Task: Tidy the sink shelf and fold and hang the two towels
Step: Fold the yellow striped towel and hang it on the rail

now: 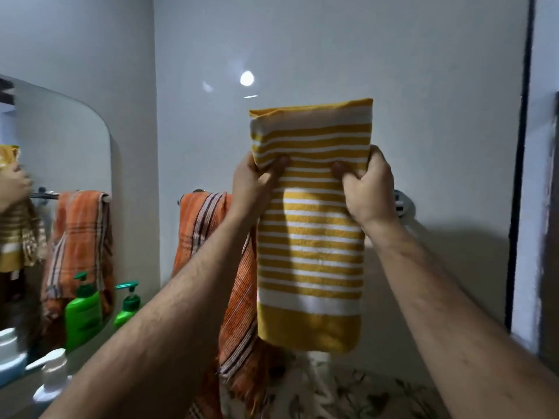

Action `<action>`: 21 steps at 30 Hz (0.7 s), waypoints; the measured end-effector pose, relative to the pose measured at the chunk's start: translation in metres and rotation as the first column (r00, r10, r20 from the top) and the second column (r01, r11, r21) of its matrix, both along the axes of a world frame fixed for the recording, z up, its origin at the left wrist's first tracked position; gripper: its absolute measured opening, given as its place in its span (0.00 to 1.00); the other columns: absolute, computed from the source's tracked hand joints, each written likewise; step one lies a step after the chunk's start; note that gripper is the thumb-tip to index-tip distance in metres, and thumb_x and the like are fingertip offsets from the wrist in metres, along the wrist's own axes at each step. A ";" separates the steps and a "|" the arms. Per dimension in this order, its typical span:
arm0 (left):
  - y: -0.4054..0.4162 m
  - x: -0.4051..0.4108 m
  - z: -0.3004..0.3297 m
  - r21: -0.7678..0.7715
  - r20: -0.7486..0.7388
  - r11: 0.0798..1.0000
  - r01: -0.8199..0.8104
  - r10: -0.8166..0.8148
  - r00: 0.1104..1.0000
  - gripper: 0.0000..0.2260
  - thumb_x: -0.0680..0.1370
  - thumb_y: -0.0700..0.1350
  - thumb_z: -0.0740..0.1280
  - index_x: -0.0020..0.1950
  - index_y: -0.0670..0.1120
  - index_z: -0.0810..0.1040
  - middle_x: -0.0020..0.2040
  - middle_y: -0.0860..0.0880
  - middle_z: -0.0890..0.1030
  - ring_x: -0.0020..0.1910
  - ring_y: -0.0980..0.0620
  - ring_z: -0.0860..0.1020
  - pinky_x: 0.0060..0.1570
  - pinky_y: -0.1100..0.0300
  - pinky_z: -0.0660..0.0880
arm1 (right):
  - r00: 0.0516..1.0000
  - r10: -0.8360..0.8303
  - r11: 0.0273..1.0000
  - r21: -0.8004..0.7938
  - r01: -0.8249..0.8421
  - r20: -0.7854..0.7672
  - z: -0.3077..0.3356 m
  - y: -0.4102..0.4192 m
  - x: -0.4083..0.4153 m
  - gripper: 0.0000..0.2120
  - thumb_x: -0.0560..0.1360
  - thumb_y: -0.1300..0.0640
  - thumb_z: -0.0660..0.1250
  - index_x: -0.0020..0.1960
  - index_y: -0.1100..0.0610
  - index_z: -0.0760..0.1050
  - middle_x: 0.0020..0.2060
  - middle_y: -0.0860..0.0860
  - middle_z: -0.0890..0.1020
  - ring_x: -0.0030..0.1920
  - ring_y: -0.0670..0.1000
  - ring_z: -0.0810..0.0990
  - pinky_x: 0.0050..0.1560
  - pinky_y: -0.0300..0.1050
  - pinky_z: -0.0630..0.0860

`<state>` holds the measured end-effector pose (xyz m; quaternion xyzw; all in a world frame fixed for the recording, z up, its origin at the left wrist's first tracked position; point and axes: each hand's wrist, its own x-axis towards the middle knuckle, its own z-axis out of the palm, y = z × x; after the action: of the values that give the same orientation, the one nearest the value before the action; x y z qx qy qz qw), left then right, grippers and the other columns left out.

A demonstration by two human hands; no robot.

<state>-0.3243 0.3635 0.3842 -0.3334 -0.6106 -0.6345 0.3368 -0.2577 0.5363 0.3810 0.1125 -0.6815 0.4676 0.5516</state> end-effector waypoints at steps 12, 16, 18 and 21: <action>0.059 -0.080 0.027 -0.170 -0.056 0.834 -0.525 0.523 0.850 0.31 0.68 0.61 0.74 0.65 0.47 0.72 0.56 0.43 0.80 0.55 0.43 0.78 0.52 0.53 0.72 | 0.860 -0.479 0.871 0.215 0.441 0.177 0.033 0.045 -0.064 0.21 0.75 0.55 0.69 0.64 0.60 0.68 0.60 0.59 0.79 0.58 0.63 0.78 0.54 0.52 0.73; 0.056 -0.065 0.028 -0.045 -0.170 0.796 -0.603 0.589 0.790 0.25 0.72 0.54 0.73 0.63 0.46 0.69 0.53 0.43 0.80 0.51 0.40 0.78 0.47 0.51 0.72 | 0.710 -0.704 0.680 0.251 0.689 -0.040 0.026 0.039 -0.068 0.29 0.70 0.60 0.72 0.68 0.57 0.65 0.61 0.61 0.72 0.59 0.64 0.73 0.52 0.57 0.75; 0.055 -0.064 0.028 -0.084 -0.278 0.758 -0.647 0.606 0.745 0.16 0.74 0.52 0.71 0.55 0.46 0.72 0.44 0.44 0.81 0.44 0.40 0.78 0.40 0.54 0.69 | 0.635 -0.760 0.588 0.267 0.763 -0.140 0.025 0.036 -0.065 0.18 0.70 0.66 0.67 0.59 0.57 0.71 0.55 0.58 0.73 0.54 0.61 0.73 0.46 0.54 0.72; 0.052 -0.069 0.030 -0.261 -0.366 0.657 -0.707 0.611 0.702 0.14 0.75 0.55 0.69 0.45 0.45 0.76 0.43 0.42 0.82 0.44 0.39 0.78 0.41 0.52 0.70 | 0.683 -0.712 0.589 0.389 0.708 -0.165 0.026 0.033 -0.059 0.11 0.72 0.70 0.60 0.44 0.55 0.76 0.46 0.54 0.78 0.48 0.57 0.74 0.44 0.49 0.68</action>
<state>-0.3932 0.4156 0.4147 -0.2217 -0.7546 -0.2886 0.5461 -0.3171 0.5696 0.4075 -0.0538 -0.7558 0.0502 0.6507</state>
